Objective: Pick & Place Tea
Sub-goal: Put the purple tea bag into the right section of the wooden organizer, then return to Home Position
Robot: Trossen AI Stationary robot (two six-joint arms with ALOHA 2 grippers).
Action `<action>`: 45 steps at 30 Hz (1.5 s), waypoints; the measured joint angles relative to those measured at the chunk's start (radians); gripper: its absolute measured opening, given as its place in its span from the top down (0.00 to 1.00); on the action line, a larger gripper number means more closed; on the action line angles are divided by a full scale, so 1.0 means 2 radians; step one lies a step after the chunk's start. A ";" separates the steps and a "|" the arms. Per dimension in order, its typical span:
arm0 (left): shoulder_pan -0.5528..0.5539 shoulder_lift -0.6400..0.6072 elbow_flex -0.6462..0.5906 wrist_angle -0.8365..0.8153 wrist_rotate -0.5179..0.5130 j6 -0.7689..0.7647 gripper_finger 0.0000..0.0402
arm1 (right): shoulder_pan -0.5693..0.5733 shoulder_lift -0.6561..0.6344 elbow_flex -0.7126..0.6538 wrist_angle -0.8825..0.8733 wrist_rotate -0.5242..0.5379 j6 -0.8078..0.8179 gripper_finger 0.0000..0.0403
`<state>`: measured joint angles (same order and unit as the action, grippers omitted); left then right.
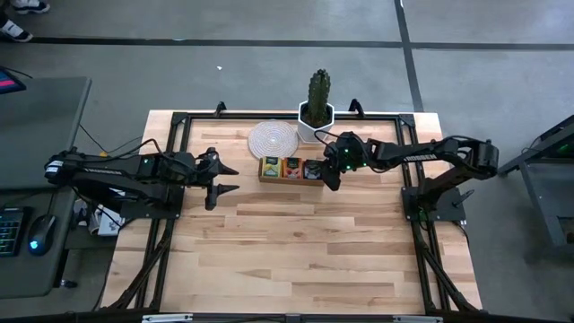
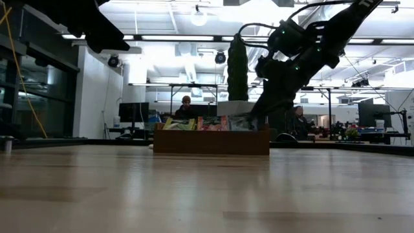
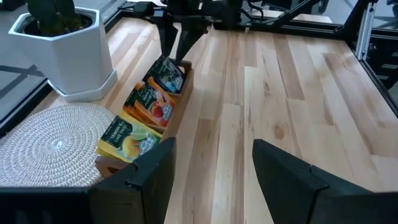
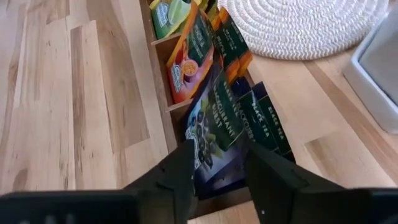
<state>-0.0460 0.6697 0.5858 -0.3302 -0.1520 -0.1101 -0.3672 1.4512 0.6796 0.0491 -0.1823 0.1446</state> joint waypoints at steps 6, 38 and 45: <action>0.000 -0.004 0.000 0.000 0.000 0.005 0.48 | 0.000 -0.022 0.000 -0.024 0.011 0.008 0.62; 0.000 -0.252 -0.125 0.047 -0.030 0.106 1.00 | 0.169 -0.435 -0.022 -0.161 0.241 0.175 0.99; 0.000 -0.330 -0.207 0.114 -0.032 0.067 1.00 | 0.199 -0.462 -0.190 0.124 0.289 0.179 1.00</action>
<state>-0.0460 0.0088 0.1714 -0.1028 -0.2158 0.0246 0.0311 0.5281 0.2989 0.2972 0.3950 0.5018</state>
